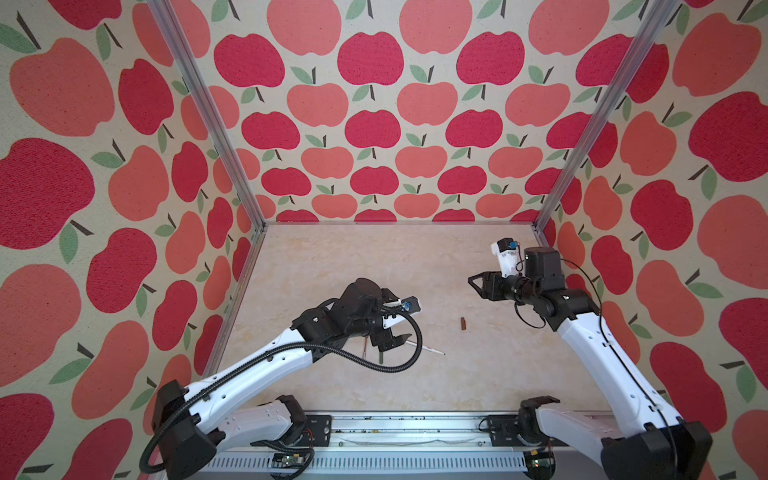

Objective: Insert the pens into the pen caps

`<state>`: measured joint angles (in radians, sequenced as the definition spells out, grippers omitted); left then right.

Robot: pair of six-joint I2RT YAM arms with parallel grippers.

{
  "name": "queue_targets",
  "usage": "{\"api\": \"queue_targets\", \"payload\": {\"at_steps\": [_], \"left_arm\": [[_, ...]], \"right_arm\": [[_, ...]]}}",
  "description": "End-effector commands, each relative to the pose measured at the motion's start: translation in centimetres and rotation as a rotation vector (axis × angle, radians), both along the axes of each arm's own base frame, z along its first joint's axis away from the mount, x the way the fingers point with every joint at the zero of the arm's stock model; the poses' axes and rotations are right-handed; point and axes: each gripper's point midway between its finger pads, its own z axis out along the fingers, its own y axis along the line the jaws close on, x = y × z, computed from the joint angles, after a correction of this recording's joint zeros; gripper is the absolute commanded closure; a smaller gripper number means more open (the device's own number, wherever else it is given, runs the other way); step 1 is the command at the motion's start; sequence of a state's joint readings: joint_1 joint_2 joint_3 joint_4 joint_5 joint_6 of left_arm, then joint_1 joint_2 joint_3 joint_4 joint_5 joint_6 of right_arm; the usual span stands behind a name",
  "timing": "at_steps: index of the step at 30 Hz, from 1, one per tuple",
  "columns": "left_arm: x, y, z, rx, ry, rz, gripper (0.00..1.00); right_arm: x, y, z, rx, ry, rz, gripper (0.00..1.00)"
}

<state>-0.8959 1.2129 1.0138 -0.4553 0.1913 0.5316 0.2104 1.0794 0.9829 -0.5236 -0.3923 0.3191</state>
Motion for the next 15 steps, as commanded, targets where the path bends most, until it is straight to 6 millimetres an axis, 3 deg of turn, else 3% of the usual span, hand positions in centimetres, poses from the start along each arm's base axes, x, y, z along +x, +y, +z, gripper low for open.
{"api": "queue_targets", "payload": {"at_steps": [1,8,15], "left_arm": [[-1.2,0.6,-4.7,0.228,0.071,-0.082,0.1],[-0.6,-1.6,-10.7,0.415,0.174,-0.127,0.13],[0.9,-3.2,-13.9,0.486,0.171,-0.158,0.16]], "right_arm": [[-1.5,0.5,-0.9,0.294,0.222,-0.063,0.42],[-1.5,0.5,-2.7,0.447,0.246,-0.109,0.43],[-1.0,0.1,-3.0,0.48,0.248,-0.143,0.45]]}}
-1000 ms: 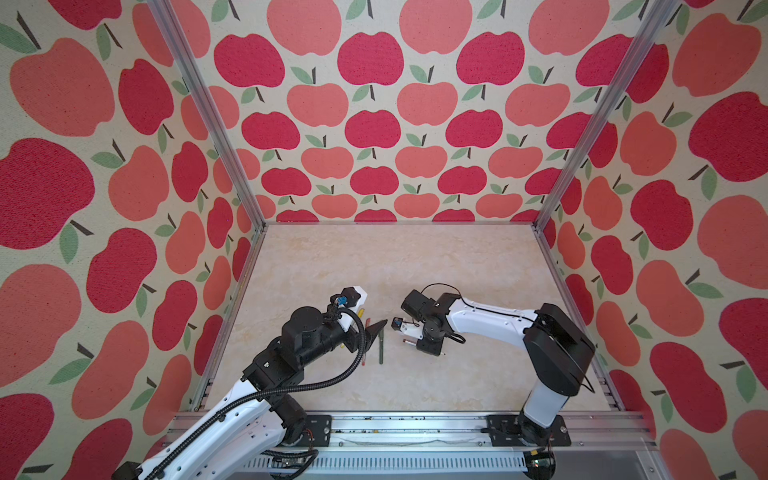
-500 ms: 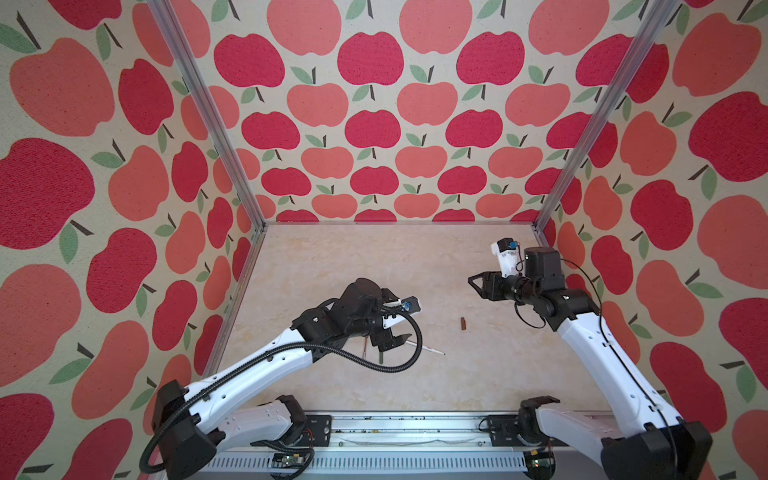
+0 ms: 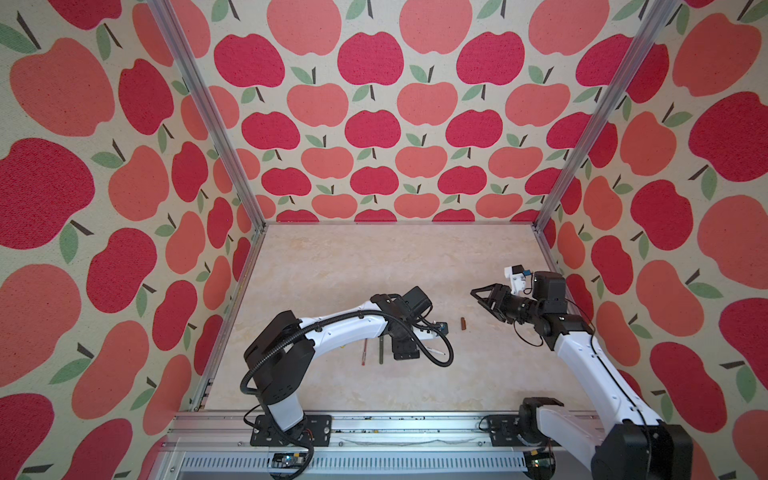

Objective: Insert the pens into the pen caps

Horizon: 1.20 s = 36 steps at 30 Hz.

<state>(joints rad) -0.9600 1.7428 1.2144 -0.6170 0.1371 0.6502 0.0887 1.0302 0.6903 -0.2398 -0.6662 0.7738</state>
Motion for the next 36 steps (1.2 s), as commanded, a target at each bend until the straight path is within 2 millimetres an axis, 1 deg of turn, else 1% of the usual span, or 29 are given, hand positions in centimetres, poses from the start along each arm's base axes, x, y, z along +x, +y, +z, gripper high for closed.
{"api": "queue_targets", "payload": {"at_steps": [1,3,6,9,14,17,22,24,29,34,36], "left_arm": [[0.6,-0.2,-0.8,0.045,-0.027,-0.041,0.16],[0.9,-0.4,-1.5,0.062,-0.027,-0.05,0.19],[0.7,-0.6,-2.5,0.087,0.007,-0.069,0.22],[0.8,-0.8,-3.3,0.092,0.016,-0.077,0.24],[1.1,-1.2,-3.9,0.073,0.043,-0.073,0.27],[1.1,-1.3,-4.1,0.065,0.077,-0.071,0.31],[0.6,-1.2,-4.5,0.077,0.137,-0.079,0.41],[0.4,-1.1,-4.8,0.086,0.151,-0.09,0.42],[0.6,-1.1,-5.4,0.095,0.146,-0.088,0.42],[0.5,-1.2,-5.9,0.113,0.155,-0.089,0.53],[0.3,-1.3,-6.2,0.124,0.161,-0.097,0.56]], "right_arm": [[0.4,0.1,1.6,0.053,-0.041,-0.016,0.45],[0.5,-0.1,1.9,0.058,-0.048,-0.027,0.45],[0.7,-0.7,2.2,0.055,-0.059,-0.054,0.45],[0.8,-1.2,2.4,0.056,-0.064,-0.071,0.45],[0.7,-1.4,2.5,0.059,-0.068,-0.081,0.47],[0.6,-1.4,2.8,0.06,-0.075,-0.084,0.47],[0.6,-1.5,2.9,0.054,-0.077,-0.088,0.47],[0.7,-1.6,2.9,0.051,-0.078,-0.093,0.48],[0.8,-1.7,3.0,0.045,-0.08,-0.093,0.48],[0.7,-1.7,3.1,0.036,-0.084,-0.091,0.48],[0.7,-1.8,3.1,0.034,-0.085,-0.094,0.48]]}}
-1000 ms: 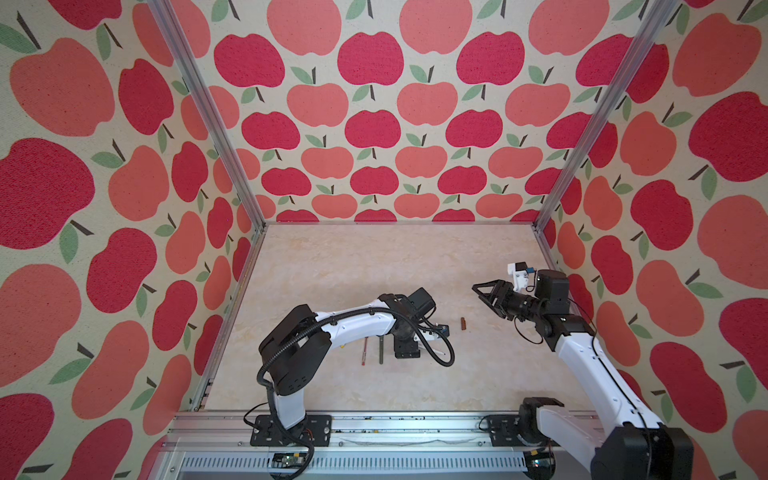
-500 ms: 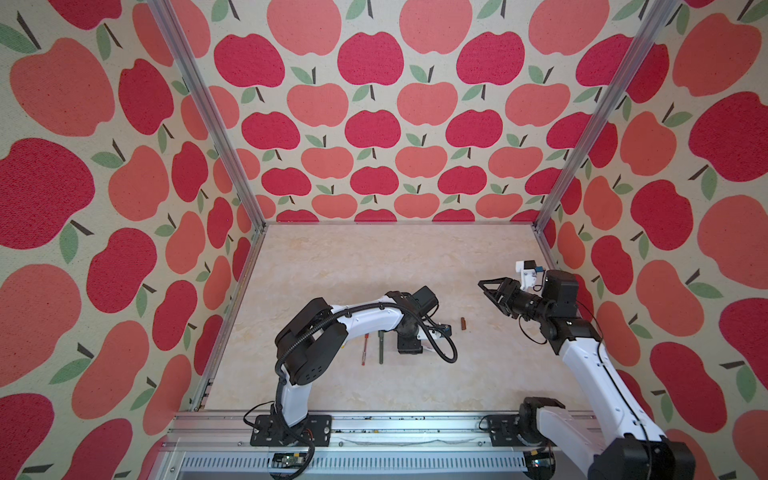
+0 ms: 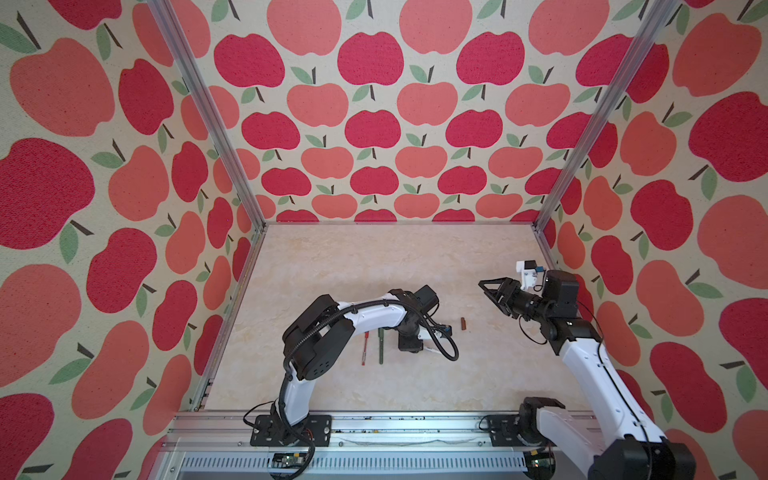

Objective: Insert the pens into the pen caps
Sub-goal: 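Lower the left gripper over the white marker and close on it, then lift the white marker tip-up with the left gripper while the right gripper approaches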

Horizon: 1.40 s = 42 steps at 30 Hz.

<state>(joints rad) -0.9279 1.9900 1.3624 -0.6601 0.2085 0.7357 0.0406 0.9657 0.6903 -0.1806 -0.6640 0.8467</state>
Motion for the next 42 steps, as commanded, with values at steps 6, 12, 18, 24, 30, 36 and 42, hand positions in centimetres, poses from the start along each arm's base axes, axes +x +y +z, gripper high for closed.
{"api": "queue_targets", "payload": {"at_steps": [6,12,18,24,30,36,42], "left_arm": [[-1.3,0.1,-1.6,0.067,0.061,-0.024,0.64],[-1.2,-0.5,-1.3,0.047,0.059,0.002,0.76],[-0.8,-1.0,-0.6,0.003,0.04,0.05,0.87],[0.1,-1.8,1.3,-0.122,-0.007,0.133,0.92],[1.0,-1.5,2.4,-0.2,-0.036,0.21,0.96],[1.6,-1.5,3.9,-0.283,-0.042,0.292,0.96],[2.5,-1.9,7.2,-0.451,0.021,0.416,0.96]], "right_arm": [[-0.1,-0.6,0.8,-0.016,-0.029,-0.02,0.49],[-0.2,-0.9,1.3,-0.018,-0.043,-0.025,0.49],[-0.3,-1.2,1.4,-0.016,-0.046,-0.037,0.49],[-0.5,-1.4,1.8,-0.031,-0.061,-0.042,0.49],[-0.6,-1.7,2.2,-0.052,-0.077,-0.052,0.48],[-0.9,-1.3,1.9,-0.039,-0.09,-0.028,0.48],[-1.6,0.3,2.5,0.032,-0.152,0.087,0.46]]}}
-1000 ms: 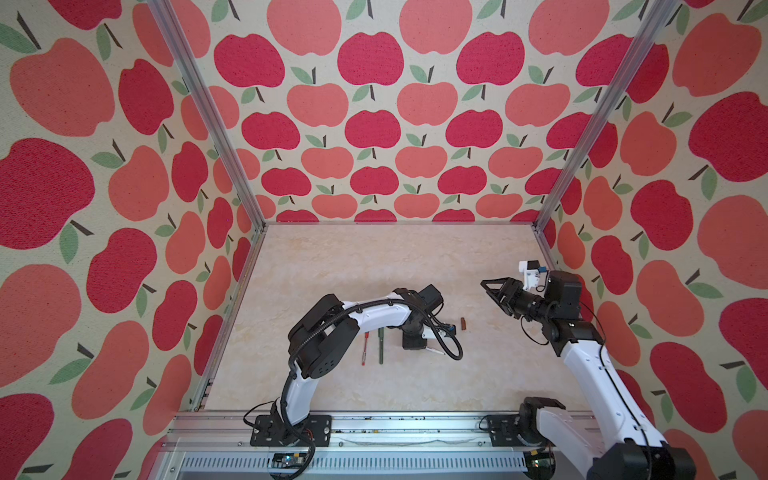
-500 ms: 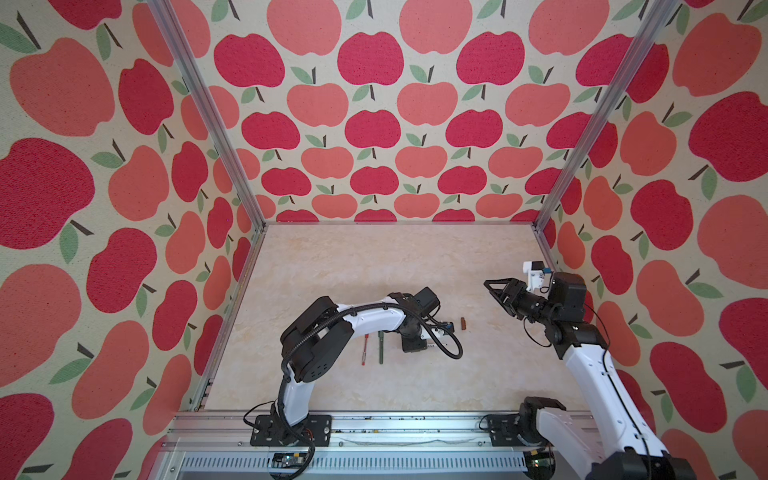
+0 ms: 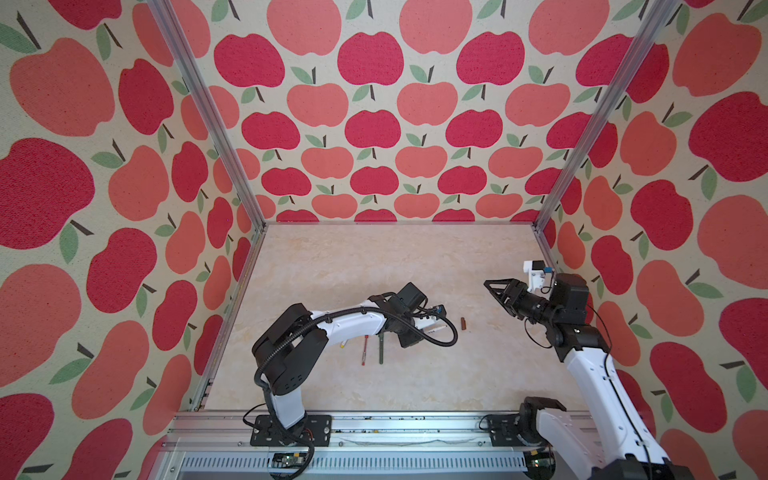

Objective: Insert the pens into the pen caps
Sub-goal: 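Lift the white marker tip-up with the left gripper while the right gripper approaches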

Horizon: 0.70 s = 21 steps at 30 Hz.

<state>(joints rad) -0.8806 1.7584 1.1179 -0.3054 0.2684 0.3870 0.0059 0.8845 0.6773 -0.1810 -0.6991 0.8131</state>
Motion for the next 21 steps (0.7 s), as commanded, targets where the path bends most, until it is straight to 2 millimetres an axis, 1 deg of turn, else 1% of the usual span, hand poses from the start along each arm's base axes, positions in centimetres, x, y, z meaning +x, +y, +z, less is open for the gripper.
{"api": "queue_targets", "payload": {"at_steps": [1,5,9,14,18,21], "left_arm": [[0.6,-1.1,3.1,-0.161,0.043,0.069,0.96],[1.1,-1.4,6.1,-0.32,0.118,0.143,0.96],[1.5,-1.8,9.5,-0.496,0.178,0.193,0.95],[1.3,-2.1,12.5,-0.624,0.234,0.212,0.94],[1.0,-2.3,14.2,-0.726,0.311,0.231,0.94],[0.8,-2.4,14.7,-0.766,0.342,0.237,0.94]], "right_arm": [[-0.9,1.2,0.7,0.039,-0.066,0.099,0.45],[-1.8,2.1,0.6,0.043,-0.087,0.157,0.41],[-2.7,4.1,0.4,0.043,-0.126,0.239,0.36],[-3.8,6.8,-0.7,0.054,-0.129,0.351,0.35],[-4.6,8.8,0.1,0.056,-0.201,0.429,0.35],[-4.4,9.5,0.4,0.049,-0.214,0.45,0.36]]}}
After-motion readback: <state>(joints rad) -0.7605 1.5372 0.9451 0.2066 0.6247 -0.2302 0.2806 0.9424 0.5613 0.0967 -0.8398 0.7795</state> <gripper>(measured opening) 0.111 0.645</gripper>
